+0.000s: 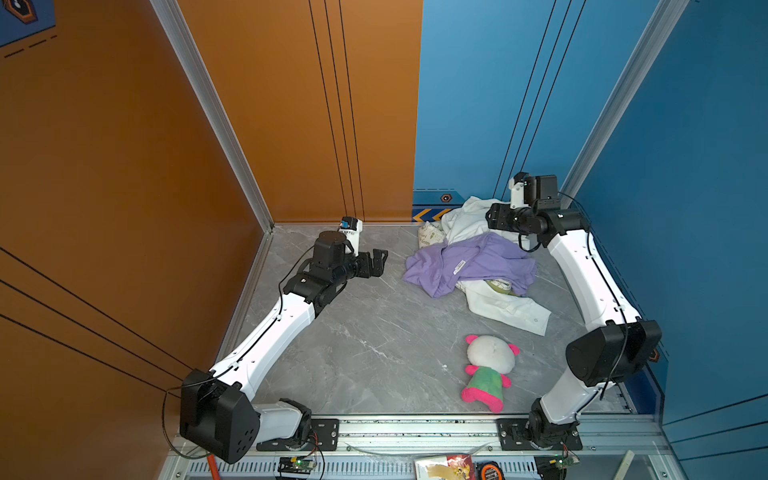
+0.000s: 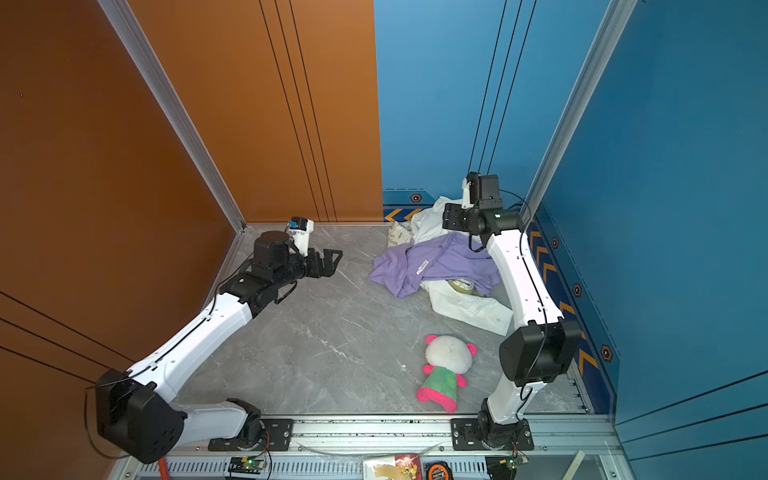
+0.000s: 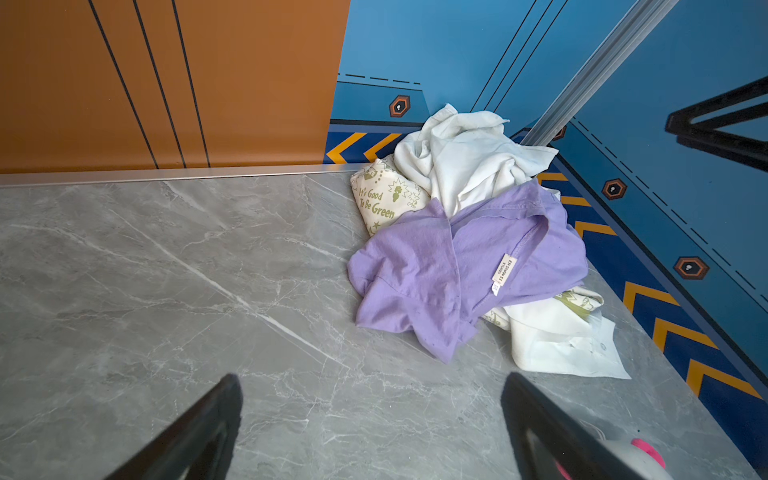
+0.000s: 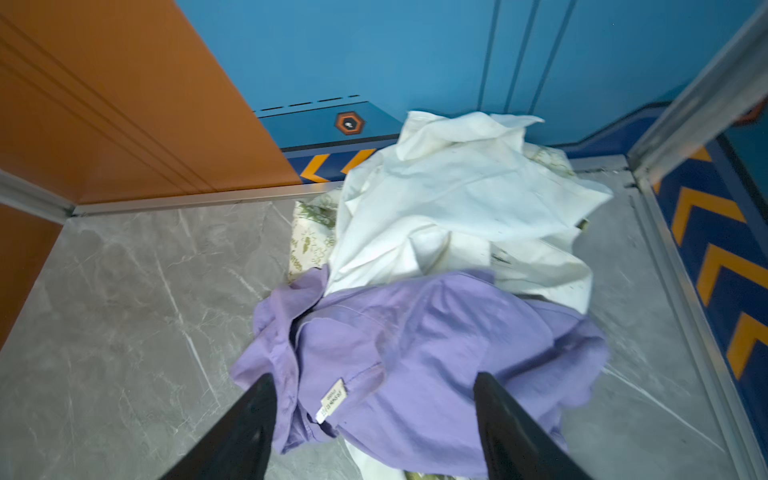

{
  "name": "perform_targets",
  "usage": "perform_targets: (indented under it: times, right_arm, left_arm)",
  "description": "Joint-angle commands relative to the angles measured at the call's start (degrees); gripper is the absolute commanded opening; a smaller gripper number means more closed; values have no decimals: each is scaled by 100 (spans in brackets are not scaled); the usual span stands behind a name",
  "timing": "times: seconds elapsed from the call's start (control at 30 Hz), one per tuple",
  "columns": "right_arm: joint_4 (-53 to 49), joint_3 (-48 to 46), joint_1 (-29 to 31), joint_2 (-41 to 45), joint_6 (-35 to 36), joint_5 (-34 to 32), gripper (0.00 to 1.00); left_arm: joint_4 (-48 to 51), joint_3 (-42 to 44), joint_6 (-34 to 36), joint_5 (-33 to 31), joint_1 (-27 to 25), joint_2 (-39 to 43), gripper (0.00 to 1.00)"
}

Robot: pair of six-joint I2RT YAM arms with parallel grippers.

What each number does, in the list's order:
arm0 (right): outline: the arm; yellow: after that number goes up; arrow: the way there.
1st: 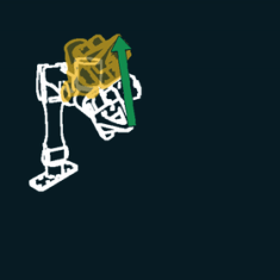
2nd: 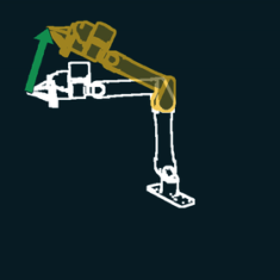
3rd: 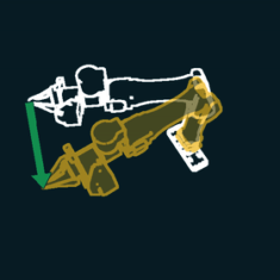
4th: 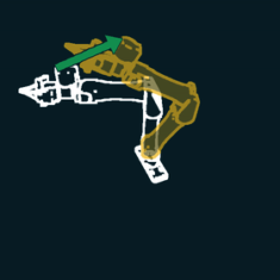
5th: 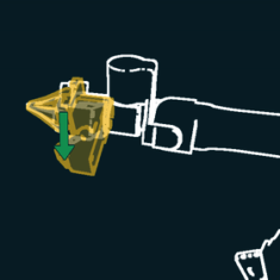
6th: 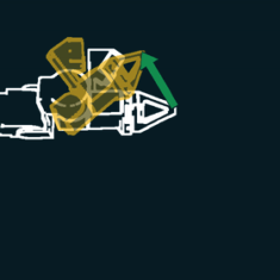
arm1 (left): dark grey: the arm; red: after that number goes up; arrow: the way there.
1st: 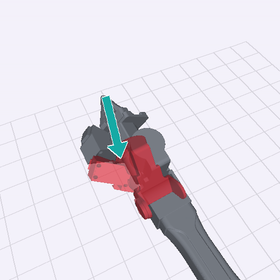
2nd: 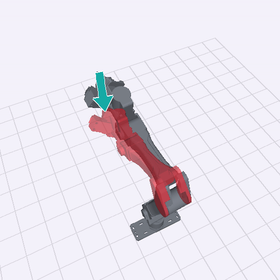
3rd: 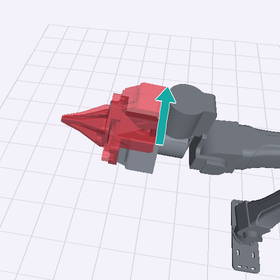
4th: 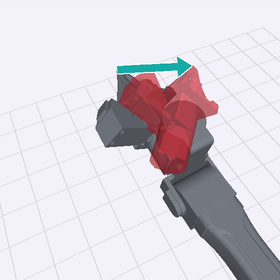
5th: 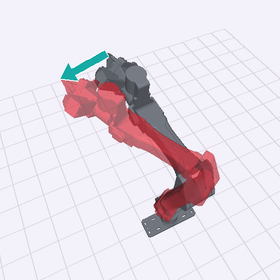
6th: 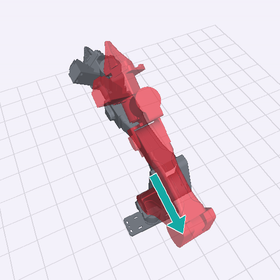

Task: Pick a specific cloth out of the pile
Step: 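Lay the lavender shirt down on top of the pile with the right gripper, then lift the shirt with the right gripper while the left gripper grasps its edge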

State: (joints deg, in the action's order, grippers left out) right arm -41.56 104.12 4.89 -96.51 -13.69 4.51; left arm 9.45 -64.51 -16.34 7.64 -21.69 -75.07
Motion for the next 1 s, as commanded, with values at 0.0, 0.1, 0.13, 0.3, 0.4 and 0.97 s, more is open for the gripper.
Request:
perform_targets:
  times: [0.0,0.1,0.13,0.3,0.4,0.97]
  right_arm:
    - [189,-478,-234,155,-695,-100,74]
    - [403,-702,-280,123,-937,92,72]
    - [469,-734,-270,81,-1025,190,72]
    - [713,-738,-78,-364,-1526,543,67]
    - [819,-722,50,-604,-1681,475,63]
    - [919,-458,197,-1577,-2430,345,26]
  left_arm:
    - [-179,-58,57,187,60,-124,98]
    - [-196,-117,51,249,75,-224,98]
    - [-198,-143,46,271,79,-252,98]
    - [-213,-267,34,356,78,-381,98]
    - [-211,-281,43,359,86,-373,98]
    - [-216,53,8,435,244,-105,98]
